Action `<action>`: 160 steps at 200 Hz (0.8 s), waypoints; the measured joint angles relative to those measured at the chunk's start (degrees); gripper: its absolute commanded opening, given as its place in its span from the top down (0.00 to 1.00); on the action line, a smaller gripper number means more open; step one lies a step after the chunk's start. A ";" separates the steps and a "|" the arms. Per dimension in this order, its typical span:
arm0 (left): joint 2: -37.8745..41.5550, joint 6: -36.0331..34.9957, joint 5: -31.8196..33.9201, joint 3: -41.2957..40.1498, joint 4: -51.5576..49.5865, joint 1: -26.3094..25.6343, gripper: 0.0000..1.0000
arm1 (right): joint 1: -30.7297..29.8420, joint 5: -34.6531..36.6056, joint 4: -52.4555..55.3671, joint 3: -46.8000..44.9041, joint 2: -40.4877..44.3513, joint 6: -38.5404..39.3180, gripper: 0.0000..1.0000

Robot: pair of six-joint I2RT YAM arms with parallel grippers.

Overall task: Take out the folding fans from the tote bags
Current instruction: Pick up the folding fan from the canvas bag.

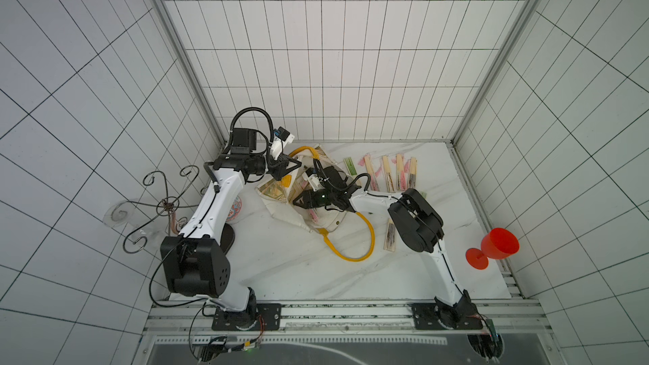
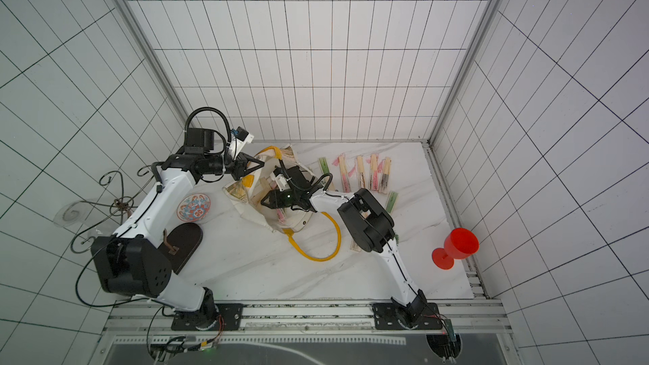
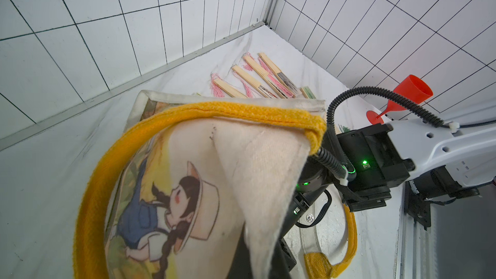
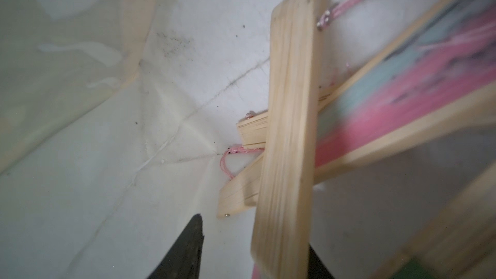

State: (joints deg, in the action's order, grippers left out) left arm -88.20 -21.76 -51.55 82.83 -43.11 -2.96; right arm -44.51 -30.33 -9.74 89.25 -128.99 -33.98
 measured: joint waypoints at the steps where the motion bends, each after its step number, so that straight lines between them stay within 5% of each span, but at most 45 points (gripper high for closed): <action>1: 0.00 -0.02 0.00 0.00 0.00 0.00 1.00 | 0.00 0.07 0.09 0.00 0.00 0.04 0.53; 58: 0.00 -0.37 0.00 -0.02 -0.48 -0.44 1.00 | -0.04 1.05 4.22 2.01 -2.51 1.44 0.77; 79: 0.00 -0.55 0.13 -0.02 -0.59 -0.44 1.00 | -0.04 1.09 5.22 2.12 -2.71 2.16 1.00; 160: 0.42 1.55 2.86 -1.42 4.52 0.48 1.00 | -0.07 4.11 4.11 -1.90 6.62 3.78 1.00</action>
State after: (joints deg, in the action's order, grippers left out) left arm -87.79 -20.21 -48.69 81.41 -38.59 -2.48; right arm -44.58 -26.22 -5.63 87.35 -122.37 -30.20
